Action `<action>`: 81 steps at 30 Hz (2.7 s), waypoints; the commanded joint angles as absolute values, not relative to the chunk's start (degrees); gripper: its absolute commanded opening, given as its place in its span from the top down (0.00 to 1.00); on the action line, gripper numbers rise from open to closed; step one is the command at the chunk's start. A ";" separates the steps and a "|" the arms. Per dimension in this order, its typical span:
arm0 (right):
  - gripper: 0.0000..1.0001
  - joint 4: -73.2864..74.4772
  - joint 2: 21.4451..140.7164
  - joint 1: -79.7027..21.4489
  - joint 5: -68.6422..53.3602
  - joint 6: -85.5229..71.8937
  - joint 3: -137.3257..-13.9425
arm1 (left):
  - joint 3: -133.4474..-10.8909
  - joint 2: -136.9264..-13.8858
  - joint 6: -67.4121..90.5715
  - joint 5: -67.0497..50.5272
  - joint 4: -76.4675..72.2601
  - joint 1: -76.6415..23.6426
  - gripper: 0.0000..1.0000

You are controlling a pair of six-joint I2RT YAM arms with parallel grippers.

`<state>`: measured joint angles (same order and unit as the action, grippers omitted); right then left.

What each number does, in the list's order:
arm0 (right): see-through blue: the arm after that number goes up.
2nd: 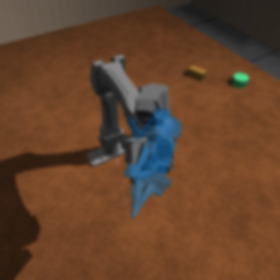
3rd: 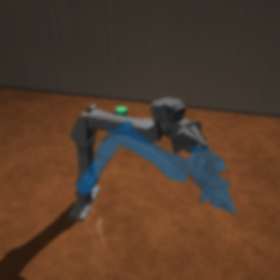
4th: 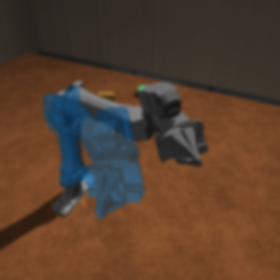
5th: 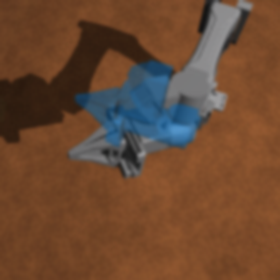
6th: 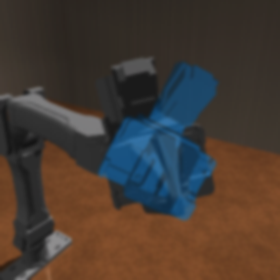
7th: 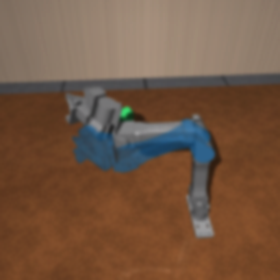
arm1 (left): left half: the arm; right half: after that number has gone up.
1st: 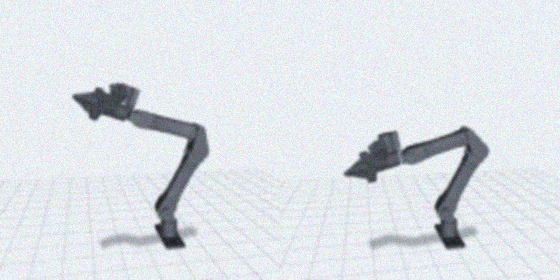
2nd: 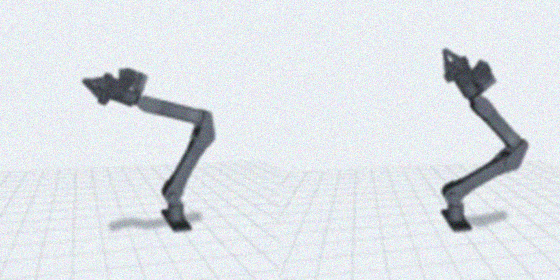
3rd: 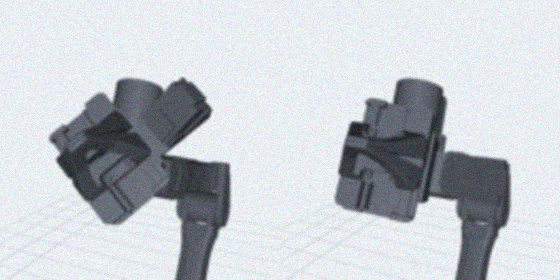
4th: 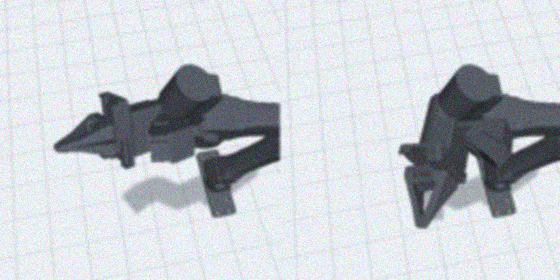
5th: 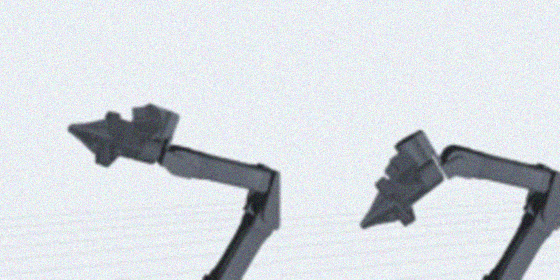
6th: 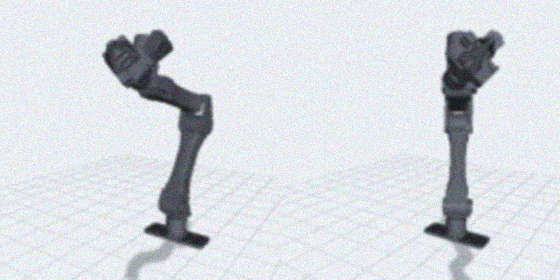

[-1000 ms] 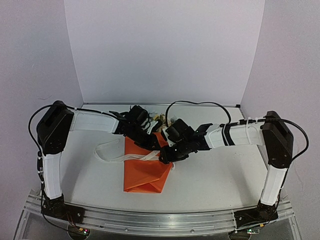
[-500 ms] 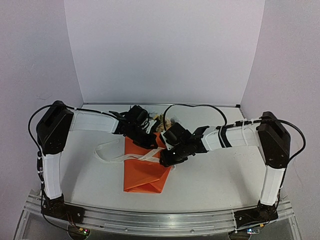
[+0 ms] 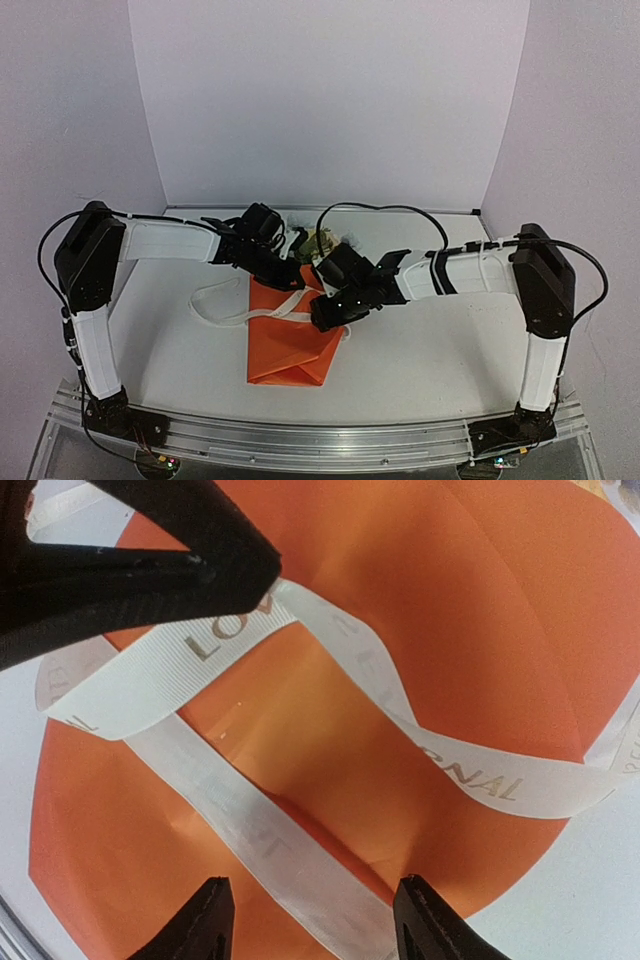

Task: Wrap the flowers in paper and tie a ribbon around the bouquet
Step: Cross the ribbon over the folded bouquet.

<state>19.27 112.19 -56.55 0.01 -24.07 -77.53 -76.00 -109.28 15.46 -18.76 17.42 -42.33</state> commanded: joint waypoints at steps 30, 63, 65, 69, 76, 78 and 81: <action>1.00 11.32 102.88 -60.49 16.84 -26.09 -70.70 | -72.03 -99.14 6.56 -20.88 30.06 -42.29 1.00; 0.94 -3.93 108.52 -59.34 21.28 -31.26 -66.55 | -86.19 -115.42 -10.10 -43.26 39.83 -42.80 0.99; 0.88 -3.58 108.39 -58.95 20.15 -31.98 -65.55 | -84.67 -114.79 -9.42 -44.16 38.29 -42.72 0.99; 0.75 -1.62 108.16 -58.92 18.76 -32.25 -65.55 | -83.19 -114.23 -9.03 -45.34 36.67 -42.49 0.99; 0.60 5.63 107.58 -58.94 20.05 -33.16 -66.84 | -82.46 -113.80 -9.34 -47.87 35.70 -41.93 0.99; 0.52 8.73 107.00 -58.91 21.10 -33.99 -67.47 | -83.16 -114.42 -9.67 -48.32 36.31 -41.92 0.99; 0.37 12.32 105.06 -58.91 22.26 -35.55 -68.07 | -84.45 -115.71 -10.30 -48.89 37.44 -41.92 1.00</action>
<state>5.54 108.14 -58.90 19.29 -33.13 -65.66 -82.96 -116.73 -9.05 -46.32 37.40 -42.26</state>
